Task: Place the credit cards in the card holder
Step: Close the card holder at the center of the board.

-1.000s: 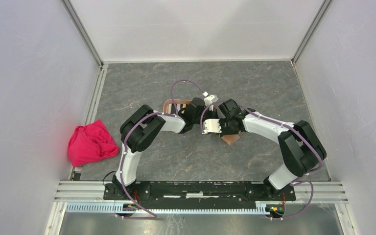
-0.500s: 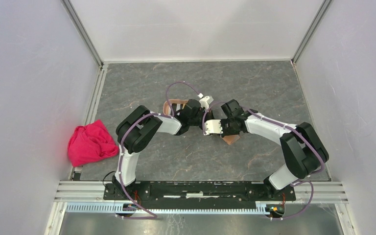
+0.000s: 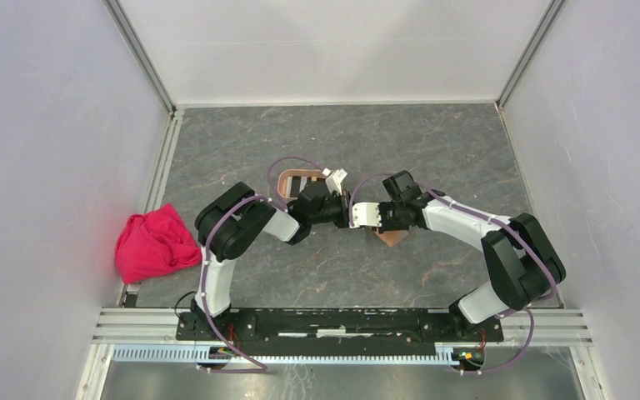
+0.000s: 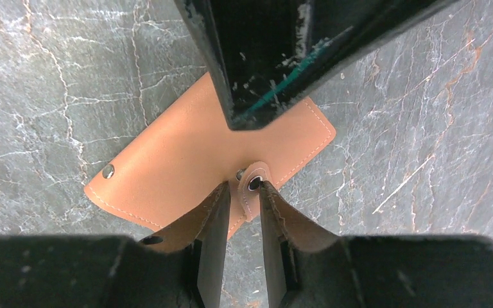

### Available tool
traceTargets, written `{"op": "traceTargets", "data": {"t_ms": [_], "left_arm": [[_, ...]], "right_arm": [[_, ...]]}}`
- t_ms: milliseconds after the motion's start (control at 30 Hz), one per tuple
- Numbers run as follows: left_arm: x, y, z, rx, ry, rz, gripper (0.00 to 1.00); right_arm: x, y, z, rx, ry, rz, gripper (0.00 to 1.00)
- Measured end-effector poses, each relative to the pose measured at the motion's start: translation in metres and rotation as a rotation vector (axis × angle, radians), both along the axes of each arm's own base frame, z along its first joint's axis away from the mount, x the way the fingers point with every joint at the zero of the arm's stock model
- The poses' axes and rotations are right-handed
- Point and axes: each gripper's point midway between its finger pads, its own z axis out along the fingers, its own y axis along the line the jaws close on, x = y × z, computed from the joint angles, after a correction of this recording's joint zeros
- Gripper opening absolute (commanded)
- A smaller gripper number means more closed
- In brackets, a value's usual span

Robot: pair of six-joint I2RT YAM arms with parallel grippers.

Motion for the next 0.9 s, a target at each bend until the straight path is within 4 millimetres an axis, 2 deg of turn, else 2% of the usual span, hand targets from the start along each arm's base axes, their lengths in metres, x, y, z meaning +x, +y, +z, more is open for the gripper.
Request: {"op": "traceTargets", "data": {"t_ms": [267, 500, 667, 800, 900], "left_arm": [[0.005, -0.008, 0.029, -0.176, 0.033, 0.038, 0.16], [0.007, -0.007, 0.024, -0.143, 0.036, 0.073, 0.16], [0.006, 0.003, 0.028, -0.061, -0.023, 0.101, 0.19], [0.009, 0.012, 0.047, -0.02, -0.129, 0.112, 0.24], [0.01, 0.02, 0.065, 0.003, -0.221, 0.12, 0.28]], "right_arm": [[0.0, 0.001, 0.0, 0.04, 0.02, -0.006, 0.37], [0.006, 0.008, 0.009, 0.144, 0.071, -0.029, 0.5], [-0.021, 0.017, 0.01, 0.254, 0.232, -0.048, 0.55], [-0.04, 0.013, 0.011, 0.303, 0.348, -0.102, 0.56], [-0.043, 0.011, 0.021, 0.353, 0.378, -0.153, 0.58]]}}
